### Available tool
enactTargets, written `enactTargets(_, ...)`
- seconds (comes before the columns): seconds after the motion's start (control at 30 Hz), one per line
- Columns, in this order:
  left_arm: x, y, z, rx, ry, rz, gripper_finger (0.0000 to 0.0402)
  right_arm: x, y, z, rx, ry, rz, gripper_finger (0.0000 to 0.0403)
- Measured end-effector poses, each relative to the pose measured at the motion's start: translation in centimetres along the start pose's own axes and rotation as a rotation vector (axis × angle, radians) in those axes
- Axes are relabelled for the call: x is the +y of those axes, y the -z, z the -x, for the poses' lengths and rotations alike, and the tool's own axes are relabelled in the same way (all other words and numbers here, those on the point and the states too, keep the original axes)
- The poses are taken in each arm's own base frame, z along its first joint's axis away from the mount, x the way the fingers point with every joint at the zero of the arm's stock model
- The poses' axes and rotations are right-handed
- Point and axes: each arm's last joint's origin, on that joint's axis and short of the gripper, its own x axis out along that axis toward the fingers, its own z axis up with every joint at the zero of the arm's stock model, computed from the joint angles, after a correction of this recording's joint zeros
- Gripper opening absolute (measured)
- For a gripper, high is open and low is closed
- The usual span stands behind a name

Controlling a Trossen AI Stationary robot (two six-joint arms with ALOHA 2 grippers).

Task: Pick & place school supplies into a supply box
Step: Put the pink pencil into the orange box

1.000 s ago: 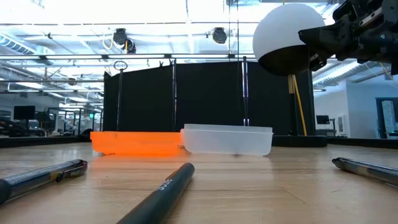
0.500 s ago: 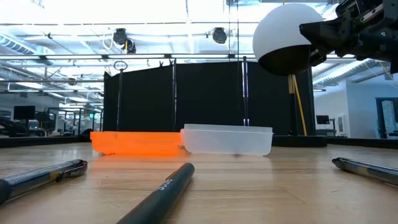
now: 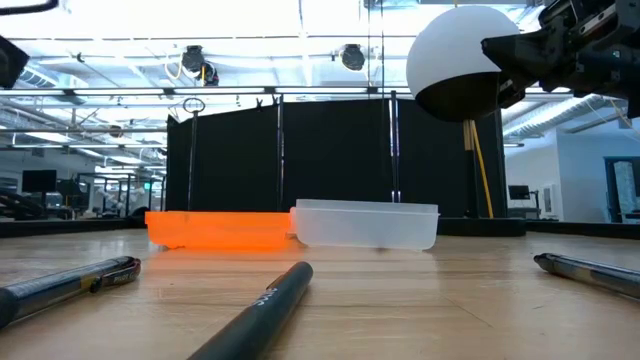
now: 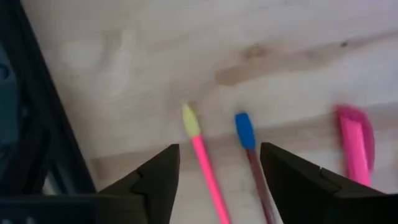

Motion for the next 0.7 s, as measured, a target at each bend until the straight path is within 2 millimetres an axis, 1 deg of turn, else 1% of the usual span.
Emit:
enactTargets(0.13,0.4,-0.5,-0.9,-0.014,-0.030,0.008,0.0234,0.0,0.0,0.0,0.002,0.000,0.000,0.0000)
enactTargets(0.37,0.6,-1.1,-3.0,-0.002,-0.028,-0.032,0.0209,0.0,0.1,0.0,0.006,0.001,-0.001,0.0000)
enactTargets(0.57,0.6,-0.9,-4.2,0.063,0.003,-0.036,0.0189,0.0,0.1,0.0,0.006,0.001,-0.001,0.0000)
enactTargets(0.7,0.7,-0.6,-4.6,0.078,0.039,-0.043,0.0180,0.0,0.1,0.0,0.007,0.001,-0.001,0.0000)
